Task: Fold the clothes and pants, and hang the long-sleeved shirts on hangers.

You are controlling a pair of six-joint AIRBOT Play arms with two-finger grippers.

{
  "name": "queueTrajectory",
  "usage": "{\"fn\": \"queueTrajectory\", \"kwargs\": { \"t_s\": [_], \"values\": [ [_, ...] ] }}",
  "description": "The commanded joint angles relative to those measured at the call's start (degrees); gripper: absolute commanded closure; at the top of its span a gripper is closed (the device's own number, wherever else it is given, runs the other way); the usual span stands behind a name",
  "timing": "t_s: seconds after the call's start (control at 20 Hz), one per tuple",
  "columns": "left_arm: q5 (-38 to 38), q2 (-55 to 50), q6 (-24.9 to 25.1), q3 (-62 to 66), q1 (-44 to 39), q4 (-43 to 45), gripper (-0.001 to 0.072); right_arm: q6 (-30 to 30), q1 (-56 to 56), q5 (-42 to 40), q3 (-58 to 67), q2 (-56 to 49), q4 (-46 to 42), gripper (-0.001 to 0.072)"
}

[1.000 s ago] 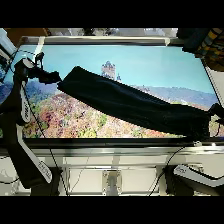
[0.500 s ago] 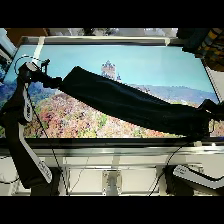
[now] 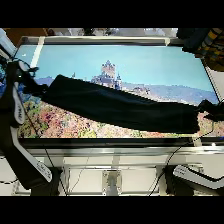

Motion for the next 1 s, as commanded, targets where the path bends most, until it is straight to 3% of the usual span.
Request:
{"fn": "queueTrajectory", "kwargs": {
  "t_s": [0.0, 0.35, 0.45, 0.5, 0.6, 0.75, 0.95],
  "values": [
    [-4.1, 8.2, -2.5, -7.5, 5.9, 9.8, 0.0690, 0.0, 0.1, 3.8, 0.0, 0.0, -0.1, 0.0102],
    [6.4, 30.5, -0.3, -38.5, 24.9, 12.3, 0.0666, -0.3, 0.1, 8.2, -0.7, 0.1, 0.3, 0.0102],
    [8.0, 33.4, 4.5, -42.9, 30.2, 9.9, 0.0411, -0.3, 0.3, 8.1, -1.1, 0.0, 0.7, 0.0102],
    [8.2, 34.0, 7.0, -43.3, 32.2, 6.6, 0.0326, -0.5, 0.7, 8.1, -1.1, 0.0, 0.7, 0.0102],
    [10.6, 35.5, 11.0, -43.3, 34.9, -5.6, 0.0318, -0.5, 2.6, 8.0, -1.1, 0.0, 0.7, 0.0102],
    [15.7, 37.9, 20.9, -43.3, 34.4, -25.9, 0.0317, -0.5, 6.6, 7.1, -1.1, 0.0, 0.7, 0.0102],
    [25.5, 37.4, 21.8, -43.3, 28.2, -29.7, 0.0316, -0.2, 10.7, 3.5, -1.1, 0.0, 0.6, 0.0102]
  ]
}}
